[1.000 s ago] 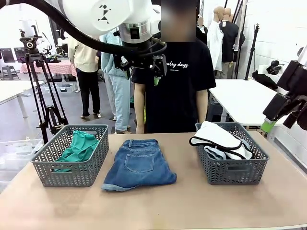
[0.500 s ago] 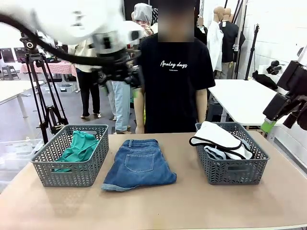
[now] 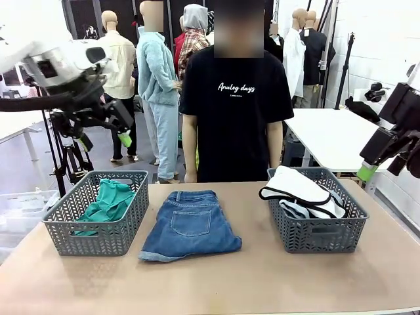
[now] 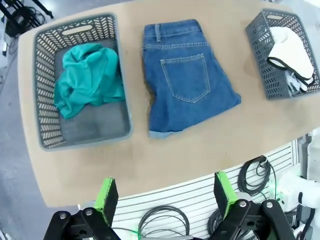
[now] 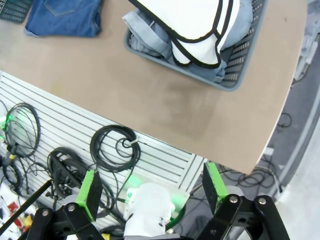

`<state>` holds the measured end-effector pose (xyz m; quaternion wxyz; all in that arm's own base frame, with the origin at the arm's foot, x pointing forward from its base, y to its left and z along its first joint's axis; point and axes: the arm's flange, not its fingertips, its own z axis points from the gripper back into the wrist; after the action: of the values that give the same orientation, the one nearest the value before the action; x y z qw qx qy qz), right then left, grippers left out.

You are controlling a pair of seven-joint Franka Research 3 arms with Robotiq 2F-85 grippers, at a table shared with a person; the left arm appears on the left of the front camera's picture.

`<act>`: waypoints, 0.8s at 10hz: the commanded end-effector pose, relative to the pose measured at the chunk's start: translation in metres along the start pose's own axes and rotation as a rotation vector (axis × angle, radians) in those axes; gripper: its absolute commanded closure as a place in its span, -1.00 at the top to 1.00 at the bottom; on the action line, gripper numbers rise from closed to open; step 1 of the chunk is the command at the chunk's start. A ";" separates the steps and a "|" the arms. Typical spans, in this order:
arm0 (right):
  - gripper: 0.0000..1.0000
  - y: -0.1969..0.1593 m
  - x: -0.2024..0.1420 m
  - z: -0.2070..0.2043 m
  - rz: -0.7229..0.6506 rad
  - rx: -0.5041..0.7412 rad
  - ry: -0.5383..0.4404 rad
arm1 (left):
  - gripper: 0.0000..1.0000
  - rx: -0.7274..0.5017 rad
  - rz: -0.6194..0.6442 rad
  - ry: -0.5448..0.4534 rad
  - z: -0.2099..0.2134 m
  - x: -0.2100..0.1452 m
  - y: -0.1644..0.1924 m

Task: Sort the tops and bottoms.
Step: Lift clothes from the center of the table with your right hand.

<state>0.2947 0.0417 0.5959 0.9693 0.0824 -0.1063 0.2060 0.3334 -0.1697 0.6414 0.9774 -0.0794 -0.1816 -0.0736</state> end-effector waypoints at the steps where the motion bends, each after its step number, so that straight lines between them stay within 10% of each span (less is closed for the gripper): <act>1: 1.00 0.000 0.003 0.000 -0.001 0.007 -0.001 | 1.00 0.006 -0.009 0.002 0.008 -0.005 -0.005; 4: 1.00 0.000 0.000 0.000 0.000 0.000 0.000 | 1.00 0.006 -0.001 -0.005 0.006 -0.004 0.000; 8: 1.00 0.091 0.080 -0.042 0.328 0.045 -0.014 | 1.00 0.006 -0.001 -0.005 0.006 -0.004 0.000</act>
<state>0.3051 0.1454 0.5894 0.9309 0.0865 -0.1281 0.3310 0.3273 -0.1706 0.6461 0.9777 -0.0703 -0.1855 -0.0692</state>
